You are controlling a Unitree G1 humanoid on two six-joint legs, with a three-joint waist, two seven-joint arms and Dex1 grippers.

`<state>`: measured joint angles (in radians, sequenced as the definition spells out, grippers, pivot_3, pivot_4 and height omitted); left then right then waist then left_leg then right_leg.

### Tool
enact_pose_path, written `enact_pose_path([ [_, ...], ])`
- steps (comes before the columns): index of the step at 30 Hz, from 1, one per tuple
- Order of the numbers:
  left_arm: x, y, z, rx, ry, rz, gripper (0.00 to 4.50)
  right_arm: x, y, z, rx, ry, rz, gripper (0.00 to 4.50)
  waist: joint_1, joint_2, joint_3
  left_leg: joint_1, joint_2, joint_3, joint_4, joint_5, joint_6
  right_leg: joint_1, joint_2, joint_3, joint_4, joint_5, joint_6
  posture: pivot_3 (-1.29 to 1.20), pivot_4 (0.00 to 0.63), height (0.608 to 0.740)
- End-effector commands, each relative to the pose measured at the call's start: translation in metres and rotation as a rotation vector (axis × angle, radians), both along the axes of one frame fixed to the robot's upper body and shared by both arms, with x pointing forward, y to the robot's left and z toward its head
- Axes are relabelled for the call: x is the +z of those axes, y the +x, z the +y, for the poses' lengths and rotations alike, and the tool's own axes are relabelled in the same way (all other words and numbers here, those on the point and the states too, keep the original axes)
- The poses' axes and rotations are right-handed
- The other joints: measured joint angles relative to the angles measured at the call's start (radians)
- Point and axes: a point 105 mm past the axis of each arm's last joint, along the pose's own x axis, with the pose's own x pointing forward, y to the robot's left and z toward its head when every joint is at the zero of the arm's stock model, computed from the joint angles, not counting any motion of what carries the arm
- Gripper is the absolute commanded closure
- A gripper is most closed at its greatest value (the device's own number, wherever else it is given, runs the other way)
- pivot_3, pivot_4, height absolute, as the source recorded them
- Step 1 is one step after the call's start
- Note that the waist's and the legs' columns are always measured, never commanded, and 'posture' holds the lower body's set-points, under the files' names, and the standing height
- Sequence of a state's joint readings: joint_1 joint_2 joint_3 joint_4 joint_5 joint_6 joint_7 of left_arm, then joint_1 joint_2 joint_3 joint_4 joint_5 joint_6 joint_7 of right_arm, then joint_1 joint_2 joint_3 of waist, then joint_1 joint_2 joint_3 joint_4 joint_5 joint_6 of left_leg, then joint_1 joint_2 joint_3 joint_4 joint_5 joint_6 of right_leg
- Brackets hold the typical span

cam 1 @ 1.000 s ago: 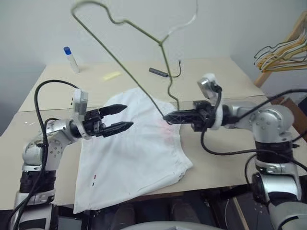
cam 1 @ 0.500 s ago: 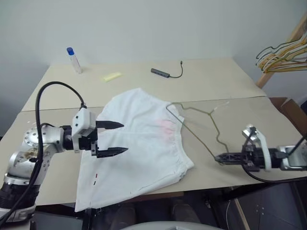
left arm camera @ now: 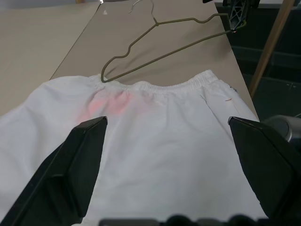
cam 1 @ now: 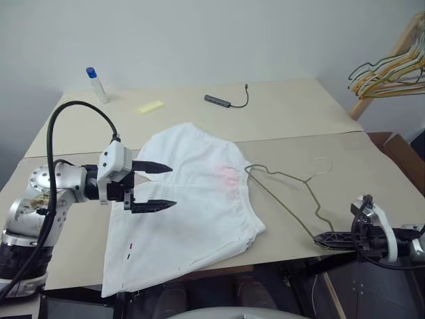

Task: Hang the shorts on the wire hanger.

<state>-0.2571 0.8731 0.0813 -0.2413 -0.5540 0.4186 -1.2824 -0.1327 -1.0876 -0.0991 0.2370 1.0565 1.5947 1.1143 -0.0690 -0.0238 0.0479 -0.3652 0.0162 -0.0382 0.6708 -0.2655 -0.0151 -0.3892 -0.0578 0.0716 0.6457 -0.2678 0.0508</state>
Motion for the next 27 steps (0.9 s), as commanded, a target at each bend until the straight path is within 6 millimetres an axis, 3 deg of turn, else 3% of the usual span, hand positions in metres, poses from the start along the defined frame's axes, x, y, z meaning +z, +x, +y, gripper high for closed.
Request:
enact_pose_path([
  [1,0.010,-0.002,-0.003,-0.029,-0.016,-0.032,0.03,0.008,0.003,-0.004,-0.031,0.014,-0.050,4.50,0.000,0.000,0.000,0.000,0.000,0.000,0.000,0.000,0.000,0.000,0.000,0.000,0.000,0.000,0.000,-0.07,0.000,0.740],
  [12,0.005,0.001,-0.008,-0.057,-0.020,-0.032,0.03,0.007,-0.010,0.008,0.025,0.025,-0.057,4.50,-0.003,0.000,0.000,0.000,0.000,0.000,0.000,0.000,0.000,0.000,0.000,0.000,0.000,0.000,0.000,-0.08,0.000,0.740],
  [27,-0.003,-0.003,-0.009,-0.031,-0.024,-0.035,0.03,0.012,-0.011,0.021,0.117,0.066,-0.096,4.50,0.000,0.000,0.000,0.000,0.000,0.000,0.000,0.000,0.000,0.000,0.000,0.000,0.000,0.000,0.000,-0.05,0.000,0.740],
])
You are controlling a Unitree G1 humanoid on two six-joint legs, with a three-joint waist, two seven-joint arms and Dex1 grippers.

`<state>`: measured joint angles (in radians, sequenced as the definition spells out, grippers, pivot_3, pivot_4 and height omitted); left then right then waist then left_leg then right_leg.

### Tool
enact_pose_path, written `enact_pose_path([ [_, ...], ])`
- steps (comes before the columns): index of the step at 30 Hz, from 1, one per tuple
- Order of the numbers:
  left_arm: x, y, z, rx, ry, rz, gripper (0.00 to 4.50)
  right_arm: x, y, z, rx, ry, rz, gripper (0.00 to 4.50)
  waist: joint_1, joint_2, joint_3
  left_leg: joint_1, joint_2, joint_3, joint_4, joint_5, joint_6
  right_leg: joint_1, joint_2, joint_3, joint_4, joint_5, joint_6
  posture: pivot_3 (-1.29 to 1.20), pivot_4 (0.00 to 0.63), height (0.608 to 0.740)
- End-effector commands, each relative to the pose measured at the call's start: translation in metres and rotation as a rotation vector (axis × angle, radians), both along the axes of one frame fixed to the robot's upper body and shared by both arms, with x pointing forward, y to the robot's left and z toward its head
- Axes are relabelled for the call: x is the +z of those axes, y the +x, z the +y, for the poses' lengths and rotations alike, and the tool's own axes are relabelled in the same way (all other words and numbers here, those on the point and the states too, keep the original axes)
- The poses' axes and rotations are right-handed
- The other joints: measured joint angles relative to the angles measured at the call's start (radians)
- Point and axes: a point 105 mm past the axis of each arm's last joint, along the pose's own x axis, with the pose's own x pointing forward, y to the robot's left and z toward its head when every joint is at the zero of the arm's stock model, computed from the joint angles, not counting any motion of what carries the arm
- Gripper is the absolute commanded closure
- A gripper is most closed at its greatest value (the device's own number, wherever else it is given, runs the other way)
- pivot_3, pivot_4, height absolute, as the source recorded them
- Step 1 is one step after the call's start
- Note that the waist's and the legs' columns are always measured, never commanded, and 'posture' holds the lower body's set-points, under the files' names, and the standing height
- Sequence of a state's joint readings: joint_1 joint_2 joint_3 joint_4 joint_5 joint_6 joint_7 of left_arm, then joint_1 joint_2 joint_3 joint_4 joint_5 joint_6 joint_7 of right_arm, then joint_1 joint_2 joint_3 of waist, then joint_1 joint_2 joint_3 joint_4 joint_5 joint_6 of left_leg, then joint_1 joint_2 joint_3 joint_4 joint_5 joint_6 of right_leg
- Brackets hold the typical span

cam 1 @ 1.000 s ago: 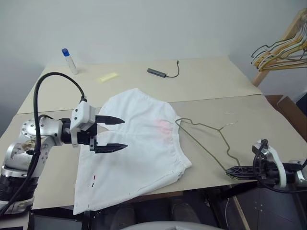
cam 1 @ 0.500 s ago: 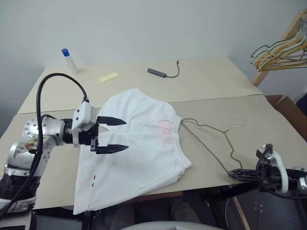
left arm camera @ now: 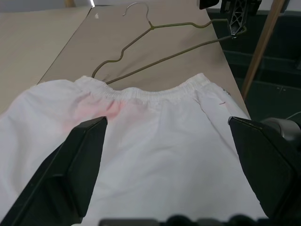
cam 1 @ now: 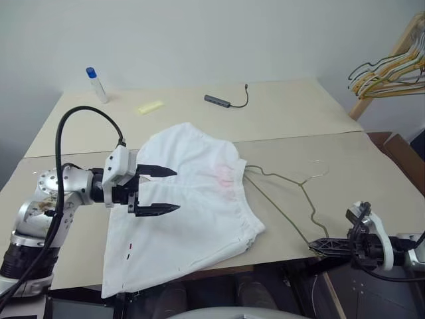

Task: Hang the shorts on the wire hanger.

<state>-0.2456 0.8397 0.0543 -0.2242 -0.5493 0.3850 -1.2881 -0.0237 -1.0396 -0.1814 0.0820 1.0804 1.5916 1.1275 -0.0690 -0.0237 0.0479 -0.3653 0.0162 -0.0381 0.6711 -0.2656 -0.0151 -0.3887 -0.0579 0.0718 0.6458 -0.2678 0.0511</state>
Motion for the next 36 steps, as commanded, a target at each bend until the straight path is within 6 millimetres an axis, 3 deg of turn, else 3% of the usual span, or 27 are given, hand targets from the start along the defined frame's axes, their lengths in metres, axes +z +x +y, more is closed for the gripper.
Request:
enact_pose_path([
  [1,0.006,-0.002,-0.004,-0.006,0.002,-0.049,0.03,0.010,0.005,0.004,0.056,0.006,-0.048,4.50,-0.001,0.000,0.000,0.000,0.000,0.000,0.000,0.000,0.000,0.000,0.000,0.000,0.000,0.000,0.000,-0.04,0.000,0.740],
  [17,-0.009,-0.008,-0.008,0.030,0.020,-0.050,0.03,-0.006,0.046,-0.013,0.178,-0.155,-0.046,4.50,0.012,0.000,0.000,0.002,0.000,0.000,0.000,0.000,0.000,0.000,0.000,0.000,0.000,0.000,0.000,0.01,0.000,0.740],
  [23,-0.010,-0.007,-0.011,0.037,0.015,-0.055,0.03,0.006,0.064,-0.001,0.168,-0.048,-0.045,4.50,0.026,0.000,0.000,0.002,0.000,0.000,0.000,0.000,0.000,0.000,0.000,0.000,0.001,0.001,-0.001,0.02,0.000,0.740],
  [29,-0.011,-0.007,-0.015,0.032,0.004,-0.057,0.03,-0.001,0.065,0.009,0.231,-0.058,-0.019,4.50,0.035,0.001,0.000,0.001,0.000,0.000,0.001,0.000,0.000,0.000,0.000,-0.001,0.001,0.005,-0.008,0.03,0.000,0.740],
  [36,-0.013,-0.007,-0.020,0.040,-0.009,-0.062,0.03,-0.010,0.102,0.009,0.113,-0.096,-0.065,4.50,0.027,0.001,0.000,0.002,0.000,0.000,0.003,0.000,0.000,0.001,0.000,-0.001,0.002,0.005,-0.008,0.04,0.000,0.740],
])
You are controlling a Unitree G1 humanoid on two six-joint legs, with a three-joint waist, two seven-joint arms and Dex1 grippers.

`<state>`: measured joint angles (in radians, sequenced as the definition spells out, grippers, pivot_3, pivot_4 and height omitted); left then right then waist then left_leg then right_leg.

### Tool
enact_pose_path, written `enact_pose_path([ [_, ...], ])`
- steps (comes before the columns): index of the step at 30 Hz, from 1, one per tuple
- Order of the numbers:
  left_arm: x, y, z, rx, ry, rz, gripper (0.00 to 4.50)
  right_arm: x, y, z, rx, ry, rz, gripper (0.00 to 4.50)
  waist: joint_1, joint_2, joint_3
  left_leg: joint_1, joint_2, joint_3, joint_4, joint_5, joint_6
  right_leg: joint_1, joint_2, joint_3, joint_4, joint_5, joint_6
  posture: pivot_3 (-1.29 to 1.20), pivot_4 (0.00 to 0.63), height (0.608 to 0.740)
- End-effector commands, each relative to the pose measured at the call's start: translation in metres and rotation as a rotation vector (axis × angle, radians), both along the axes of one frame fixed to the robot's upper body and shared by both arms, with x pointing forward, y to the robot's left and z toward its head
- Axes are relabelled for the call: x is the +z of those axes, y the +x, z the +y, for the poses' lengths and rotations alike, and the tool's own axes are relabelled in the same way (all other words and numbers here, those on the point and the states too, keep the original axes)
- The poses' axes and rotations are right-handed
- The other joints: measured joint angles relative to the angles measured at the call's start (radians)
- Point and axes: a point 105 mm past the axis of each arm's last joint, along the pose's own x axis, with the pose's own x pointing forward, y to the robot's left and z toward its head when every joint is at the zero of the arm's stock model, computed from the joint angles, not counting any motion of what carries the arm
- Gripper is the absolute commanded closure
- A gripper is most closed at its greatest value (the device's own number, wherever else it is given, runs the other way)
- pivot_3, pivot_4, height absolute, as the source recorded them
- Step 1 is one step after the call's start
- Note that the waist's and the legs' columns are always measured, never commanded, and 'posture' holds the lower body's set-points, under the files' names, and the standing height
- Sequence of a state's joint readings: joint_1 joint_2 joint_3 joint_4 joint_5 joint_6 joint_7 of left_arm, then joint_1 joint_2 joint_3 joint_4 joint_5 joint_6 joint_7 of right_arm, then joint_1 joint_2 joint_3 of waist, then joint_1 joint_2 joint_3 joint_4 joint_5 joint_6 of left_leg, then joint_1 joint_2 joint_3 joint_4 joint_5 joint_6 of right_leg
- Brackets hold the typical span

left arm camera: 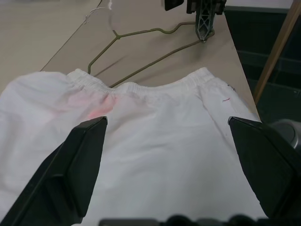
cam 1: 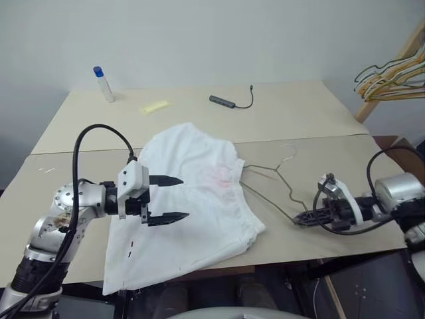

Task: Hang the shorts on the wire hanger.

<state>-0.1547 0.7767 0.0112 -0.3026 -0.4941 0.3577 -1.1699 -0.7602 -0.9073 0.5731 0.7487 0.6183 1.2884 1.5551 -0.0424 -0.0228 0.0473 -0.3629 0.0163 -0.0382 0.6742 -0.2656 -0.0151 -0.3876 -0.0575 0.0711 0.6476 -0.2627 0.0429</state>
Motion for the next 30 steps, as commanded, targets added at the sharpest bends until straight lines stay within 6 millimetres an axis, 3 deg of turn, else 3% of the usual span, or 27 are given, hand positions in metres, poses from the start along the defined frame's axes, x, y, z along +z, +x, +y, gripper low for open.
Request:
enact_pose_path([
  [1,0.008,-0.001,-0.005,-0.010,-0.003,-0.056,0.03,0.008,0.017,-0.004,-0.068,0.039,-0.065,4.50,0.002,0.000,0.000,0.000,0.000,0.000,0.000,0.000,0.000,0.000,0.000,0.000,0.000,0.000,0.000,0.04,0.000,0.740],
  [5,0.007,-0.002,-0.004,0.001,-0.012,-0.057,0.03,0.009,0.020,-0.008,-0.110,0.064,-0.091,4.50,0.012,0.000,0.000,-0.003,-0.001,-0.001,0.001,-0.001,0.001,-0.001,-0.001,0.000,0.000,0.000,0.000,0.03,0.000,0.740],
  [13,0.006,0.003,-0.009,-0.027,-0.004,-0.060,0.03,0.032,-0.023,0.010,0.163,0.189,-0.182,4.50,0.029,0.003,0.000,-0.004,-0.001,-0.002,0.003,-0.001,0.001,-0.002,-0.001,-0.002,0.000,0.000,0.000,0.00,0.000,0.740],
  [17,0.007,0.006,-0.011,-0.036,-0.005,-0.064,0.03,0.023,0.001,-0.002,0.031,0.130,-0.165,4.50,0.002,0.002,-0.001,0.000,0.000,0.000,0.003,-0.001,0.001,0.001,0.000,-0.001,0.000,-0.003,0.006,-0.01,0.000,0.740],
  [21,0.003,0.007,-0.011,-0.040,0.005,-0.062,0.03,0.011,0.022,-0.004,-0.049,0.053,-0.146,4.50,-0.008,0.002,-0.001,0.001,0.000,0.000,0.002,-0.001,0.002,0.001,0.001,0.000,0.000,-0.001,0.003,-0.01,0.000,0.740],
  [25,0.001,0.005,-0.011,-0.038,0.007,-0.059,0.03,-0.003,0.031,0.002,-0.067,-0.019,-0.118,4.50,-0.008,0.002,-0.001,-0.003,0.000,-0.001,0.002,-0.001,0.002,-0.001,0.000,0.000,0.000,0.001,-0.001,0.00,0.000,0.740],
  [30,-0.001,0.002,-0.010,-0.026,0.003,-0.054,0.03,0.002,0.039,0.010,-0.088,0.046,-0.144,4.50,0.001,0.003,-0.001,-0.003,-0.001,-0.001,0.003,-0.001,0.002,-0.001,-0.001,0.000,0.000,0.001,-0.001,0.01,0.000,0.740],
])
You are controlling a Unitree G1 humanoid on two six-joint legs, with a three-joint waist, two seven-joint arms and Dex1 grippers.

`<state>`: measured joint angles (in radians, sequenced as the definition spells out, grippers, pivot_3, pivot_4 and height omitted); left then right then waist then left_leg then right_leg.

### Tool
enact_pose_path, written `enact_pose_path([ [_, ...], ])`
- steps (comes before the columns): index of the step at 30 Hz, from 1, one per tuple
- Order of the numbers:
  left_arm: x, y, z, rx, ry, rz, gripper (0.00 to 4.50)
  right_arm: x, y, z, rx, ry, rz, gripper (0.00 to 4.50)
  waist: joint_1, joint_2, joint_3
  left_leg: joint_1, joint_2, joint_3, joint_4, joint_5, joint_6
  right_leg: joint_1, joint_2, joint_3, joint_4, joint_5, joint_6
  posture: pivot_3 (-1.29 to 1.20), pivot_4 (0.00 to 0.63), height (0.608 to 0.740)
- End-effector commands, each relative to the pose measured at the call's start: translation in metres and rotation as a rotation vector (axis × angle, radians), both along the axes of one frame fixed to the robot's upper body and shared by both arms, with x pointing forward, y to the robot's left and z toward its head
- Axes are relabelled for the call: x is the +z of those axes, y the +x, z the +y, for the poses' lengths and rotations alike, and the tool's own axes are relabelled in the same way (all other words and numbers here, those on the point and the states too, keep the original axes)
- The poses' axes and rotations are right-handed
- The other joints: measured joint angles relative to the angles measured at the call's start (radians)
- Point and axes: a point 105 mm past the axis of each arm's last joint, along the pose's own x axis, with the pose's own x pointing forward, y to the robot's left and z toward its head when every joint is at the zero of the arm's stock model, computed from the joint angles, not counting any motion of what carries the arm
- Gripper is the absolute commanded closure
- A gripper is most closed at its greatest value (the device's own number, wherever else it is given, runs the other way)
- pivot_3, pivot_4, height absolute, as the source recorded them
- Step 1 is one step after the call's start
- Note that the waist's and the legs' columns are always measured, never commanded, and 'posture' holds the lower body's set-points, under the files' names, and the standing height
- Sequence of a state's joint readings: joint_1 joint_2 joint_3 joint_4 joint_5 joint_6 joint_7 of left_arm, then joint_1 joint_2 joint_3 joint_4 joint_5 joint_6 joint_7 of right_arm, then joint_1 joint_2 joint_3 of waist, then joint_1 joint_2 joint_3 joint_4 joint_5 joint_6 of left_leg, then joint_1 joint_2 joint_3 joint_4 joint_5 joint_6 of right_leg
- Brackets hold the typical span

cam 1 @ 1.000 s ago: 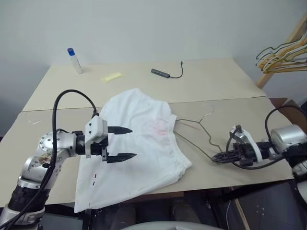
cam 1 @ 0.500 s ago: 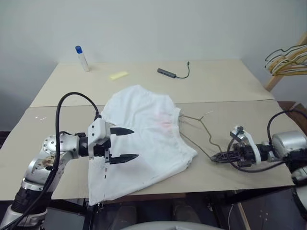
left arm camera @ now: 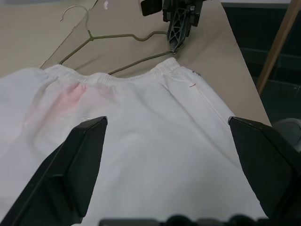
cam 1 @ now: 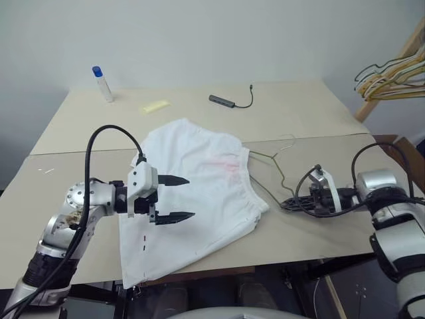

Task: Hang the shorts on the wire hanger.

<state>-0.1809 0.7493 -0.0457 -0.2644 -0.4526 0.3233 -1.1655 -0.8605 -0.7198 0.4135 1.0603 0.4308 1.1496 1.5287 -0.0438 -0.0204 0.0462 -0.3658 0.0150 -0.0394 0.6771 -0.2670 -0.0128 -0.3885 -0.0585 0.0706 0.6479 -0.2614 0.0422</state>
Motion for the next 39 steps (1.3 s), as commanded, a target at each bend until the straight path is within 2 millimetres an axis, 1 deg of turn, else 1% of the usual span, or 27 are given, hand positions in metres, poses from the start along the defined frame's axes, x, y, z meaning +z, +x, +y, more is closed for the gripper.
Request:
enact_pose_path([
  [1,0.008,-0.002,-0.002,-0.006,-0.010,-0.052,0.03,0.017,0.011,0.001,-0.007,0.047,-0.080,4.50,0.003,0.000,0.000,0.000,0.000,0.000,0.000,0.000,0.000,0.000,0.000,0.000,0.000,0.000,0.000,0.02,0.000,0.740],
  [6,0.008,-0.003,-0.003,0.002,-0.015,-0.051,0.03,0.020,0.025,-0.001,-0.073,0.023,-0.174,4.50,0.001,0.000,0.000,0.000,0.000,0.000,0.000,0.000,0.000,0.000,0.000,0.000,0.000,0.000,0.000,0.02,0.000,0.740],
  [9,0.008,-0.003,-0.002,0.008,-0.017,-0.052,0.03,0.024,0.030,-0.003,-0.055,-0.025,-0.270,4.50,0.001,0.001,0.000,0.000,0.000,0.000,0.000,0.000,0.000,0.000,0.000,0.000,0.000,0.000,0.000,0.02,0.000,0.740],
  [12,0.008,-0.003,-0.001,0.012,-0.017,-0.054,0.03,0.028,0.032,-0.003,0.033,-0.144,-0.431,4.50,0.002,0.001,0.000,0.000,0.000,0.000,0.000,0.000,0.000,0.000,0.000,0.000,0.000,0.000,0.000,0.02,0.000,0.740],
  [13,0.009,-0.002,0.000,0.013,-0.016,-0.058,0.03,0.032,0.033,-0.001,0.069,-0.195,-0.519,4.50,0.002,0.001,0.000,-0.001,0.000,-0.001,0.000,0.000,0.000,0.000,0.000,0.000,0.000,0.000,0.000,0.01,0.000,0.740],
  [17,0.018,0.005,0.005,0.035,-0.017,-0.105,0.03,0.052,0.032,0.008,0.137,-0.313,-0.719,4.50,0.004,0.001,0.000,-0.001,0.000,-0.001,0.000,0.000,0.000,-0.001,0.000,-0.001,0.000,0.000,0.000,0.01,0.000,0.740],
  [19,0.030,0.015,0.012,0.051,-0.010,-0.156,0.03,0.063,0.032,0.013,0.174,-0.416,-0.847,4.50,0.004,0.001,0.000,-0.001,0.000,-0.001,0.000,0.000,0.000,-0.001,0.000,-0.001,0.001,0.000,0.000,0.00,0.000,0.740],
  [21,0.040,0.025,0.018,0.076,0.000,-0.201,0.03,0.073,0.031,0.019,0.193,-0.459,-0.924,4.50,0.002,0.001,0.000,-0.001,0.000,-0.001,0.000,0.000,0.000,-0.001,0.000,-0.001,0.001,0.000,0.000,-0.01,0.000,0.740],
  [22,0.051,0.035,0.023,0.110,-0.005,-0.257,0.03,0.081,0.030,0.023,0.210,-0.485,-0.970,4.50,0.001,0.001,0.000,-0.001,0.000,-0.001,0.000,0.000,0.000,-0.001,0.000,-0.001,0.001,0.000,0.001,-0.01,0.000,0.740],
  [24,0.083,0.064,0.031,0.231,-0.044,-0.389,0.03,0.096,0.027,0.032,0.256,-0.531,-1.063,4.50,0.002,0.001,0.000,-0.001,0.000,-0.001,0.000,0.000,0.000,-0.001,0.000,-0.001,0.000,0.000,0.001,-0.02,0.000,0.740],
  [25,0.093,0.073,0.034,0.269,-0.061,-0.428,0.03,0.100,0.026,0.036,0.268,-0.542,-1.089,4.50,0.006,0.001,0.000,-0.002,0.000,-0.001,0.000,0.000,0.000,-0.001,0.000,-0.001,0.000,0.000,0.001,-0.02,0.000,0.740],
  [27,0.122,0.088,0.039,0.312,-0.100,-0.509,0.03,0.106,0.022,0.044,0.324,-0.584,-1.140,4.50,0.008,0.000,0.000,-0.002,0.000,-0.002,0.001,0.000,0.000,-0.001,0.000,-0.002,0.000,0.000,0.001,-0.02,0.000,0.740],
  [29,0.147,0.094,0.042,0.287,-0.118,-0.572,0.03,0.110,0.017,0.052,0.408,-0.641,-1.201,4.50,0.007,0.000,0.000,-0.003,-0.001,-0.002,0.001,0.000,0.000,-0.001,0.000,-0.002,-0.001,0.000,0.001,-0.03,0.000,0.740],
  [30,0.153,0.095,0.043,0.272,-0.119,-0.584,0.03,0.111,0.015,0.054,0.432,-0.655,-1.221,4.50,0.006,0.000,0.000,-0.003,-0.001,-0.002,0.001,0.000,0.000,-0.002,0.000,-0.002,-0.001,0.000,0.001,-0.03,0.000,0.740],
  [32,0.161,0.092,0.043,0.178,-0.074,-0.594,0.03,0.114,0.013,0.061,0.463,-0.665,-1.243,4.50,-0.001,0.000,0.000,-0.003,-0.001,-0.002,0.001,0.000,0.000,-0.002,-0.001,-0.001,-0.001,0.000,0.001,-0.03,0.000,0.740],
  [35,0.154,0.082,0.044,0.005,0.058,-0.556,0.03,0.116,0.010,0.069,0.512,-0.670,-1.269,4.50,-0.009,0.001,0.000,-0.003,-0.001,-0.001,0.001,0.000,0.000,-0.002,0.000,-0.001,0.000,0.000,0.001,-0.03,0.000,0.740],
  [37,0.147,0.075,0.047,-0.095,0.116,-0.491,0.03,0.116,0.007,0.074,0.540,-0.667,-1.281,4.50,-0.010,0.001,0.000,-0.002,0.000,-0.001,0.000,0.000,0.000,-0.002,0.000,-0.001,0.000,0.000,0.001,-0.03,0.000,0.740],
  [39,0.142,0.071,0.050,-0.157,0.157,-0.422,0.03,0.117,0.006,0.080,0.560,-0.656,-1.290,4.50,-0.011,0.000,0.000,-0.002,0.000,-0.001,0.000,0.000,0.000,-0.002,0.001,-0.001,0.000,0.000,0.001,-0.03,0.000,0.740],
])
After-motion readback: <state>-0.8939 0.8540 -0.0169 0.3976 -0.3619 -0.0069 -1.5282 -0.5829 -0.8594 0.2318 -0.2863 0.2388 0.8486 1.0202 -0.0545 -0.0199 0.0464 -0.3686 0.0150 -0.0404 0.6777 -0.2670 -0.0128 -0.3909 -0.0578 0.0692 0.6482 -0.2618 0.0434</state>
